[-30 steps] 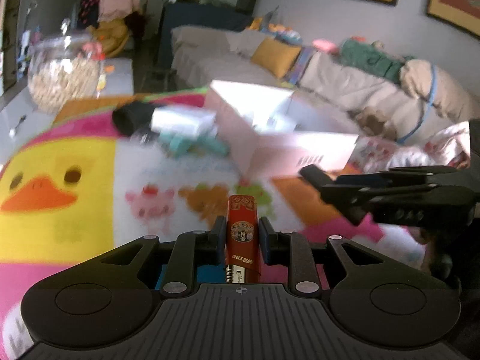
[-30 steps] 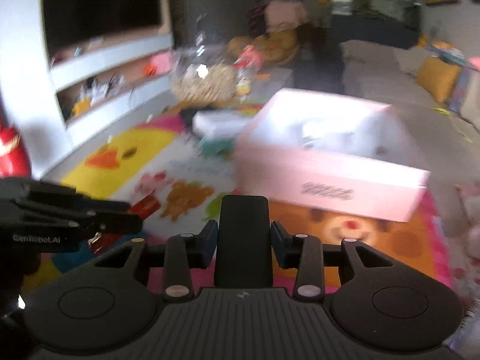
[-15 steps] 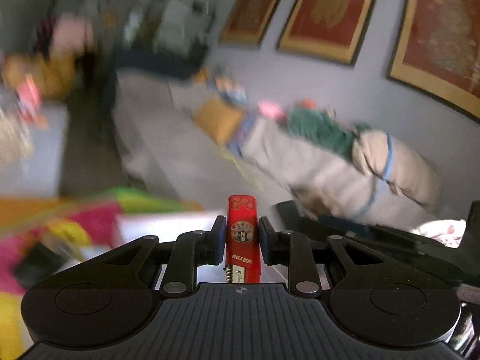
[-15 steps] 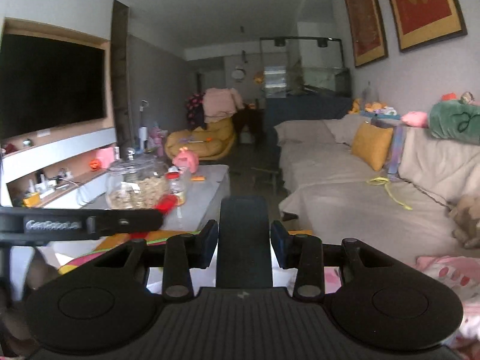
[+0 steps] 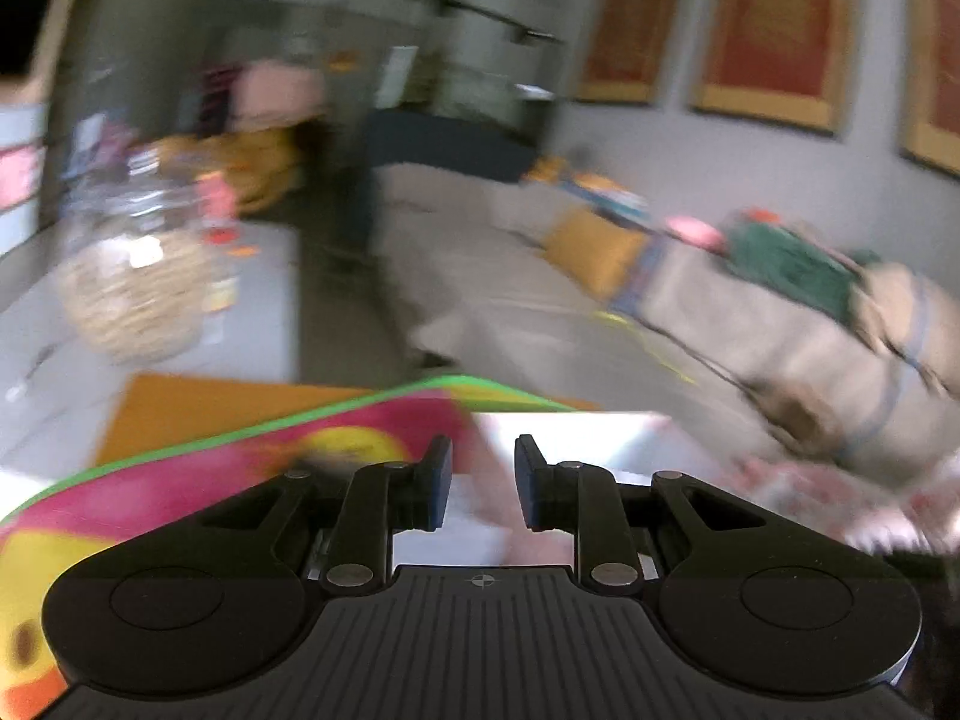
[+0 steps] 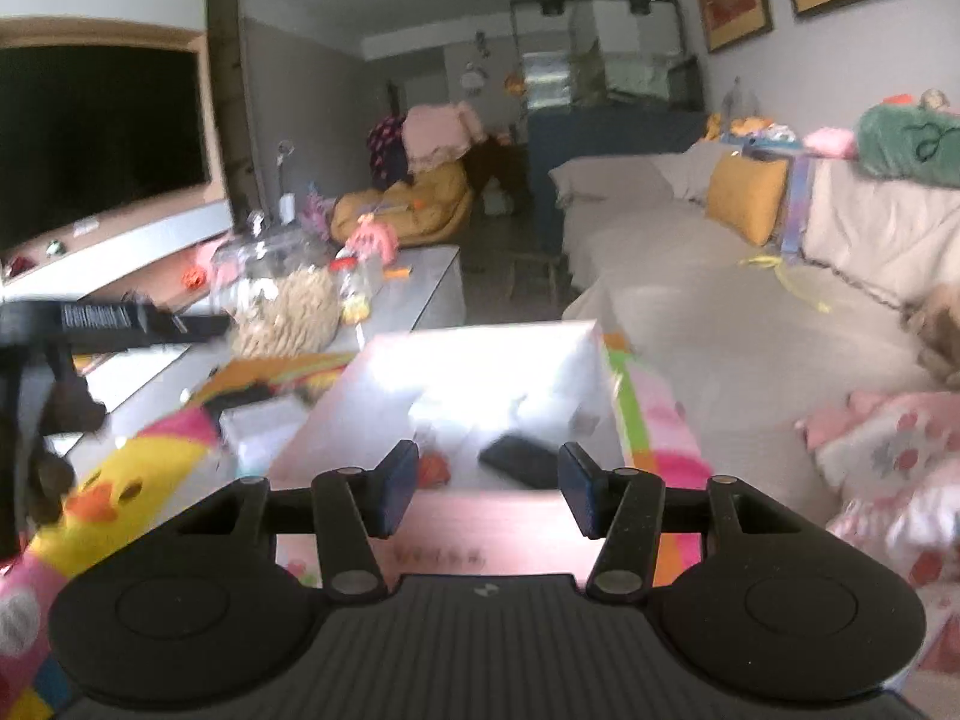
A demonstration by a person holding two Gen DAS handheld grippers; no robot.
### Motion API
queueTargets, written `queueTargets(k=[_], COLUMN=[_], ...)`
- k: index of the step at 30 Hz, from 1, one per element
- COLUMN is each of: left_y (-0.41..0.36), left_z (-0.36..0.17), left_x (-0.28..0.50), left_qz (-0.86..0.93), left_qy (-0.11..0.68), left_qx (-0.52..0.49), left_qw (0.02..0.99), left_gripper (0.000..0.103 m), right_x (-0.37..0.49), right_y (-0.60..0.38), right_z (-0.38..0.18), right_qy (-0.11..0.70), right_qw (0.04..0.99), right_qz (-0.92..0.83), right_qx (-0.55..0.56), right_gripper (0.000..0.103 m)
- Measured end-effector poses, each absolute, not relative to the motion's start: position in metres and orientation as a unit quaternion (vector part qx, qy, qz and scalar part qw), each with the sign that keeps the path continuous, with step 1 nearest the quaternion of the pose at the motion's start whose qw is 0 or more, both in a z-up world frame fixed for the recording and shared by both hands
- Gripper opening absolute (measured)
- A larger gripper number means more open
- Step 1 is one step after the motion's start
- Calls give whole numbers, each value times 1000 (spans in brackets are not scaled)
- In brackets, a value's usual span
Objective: Organize rigid objects
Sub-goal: 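Drop the black block and red lighter into the pink box, opening both tools, then grasp the black cylindrical item with the left tool and lift it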
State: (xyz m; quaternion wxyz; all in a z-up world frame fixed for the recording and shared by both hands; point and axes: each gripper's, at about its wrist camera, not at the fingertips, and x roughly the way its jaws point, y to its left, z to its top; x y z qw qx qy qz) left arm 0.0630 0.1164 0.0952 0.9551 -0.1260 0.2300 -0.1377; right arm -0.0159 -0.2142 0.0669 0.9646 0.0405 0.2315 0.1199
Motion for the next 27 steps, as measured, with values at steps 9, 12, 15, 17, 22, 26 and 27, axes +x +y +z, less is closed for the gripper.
queueTargets(k=[9, 12, 15, 17, 22, 26, 27], left_y=[182, 172, 156, 147, 135, 142, 145], left_z=[74, 67, 61, 60, 61, 58, 57], left_x=[76, 81, 79, 81, 107, 131, 138], left_qz=[-82, -91, -113, -128, -114, -84, -70], left_qy=[273, 282, 287, 291, 294, 290, 294], left_qx=[-189, -138, -107, -116, -142, -150, -143], left_qw=[940, 945, 945, 941, 938, 941, 942], left_gripper=[25, 25, 25, 25, 25, 25, 25], right_x=[-11, -13, -12, -8, -11, -14, -14], right_y=[-207, -207, -212, -214, -214, -212, -213], right_z=[34, 26, 15, 7, 8, 9, 10], right_qy=[279, 287, 304, 320, 318, 311, 310], right_qw=[950, 948, 942, 936, 936, 939, 939], right_qz=[133, 129, 125, 122, 126, 130, 131], right_qx=[55, 56, 66, 76, 78, 72, 71], right_gripper=[51, 51, 51, 51, 51, 51, 51])
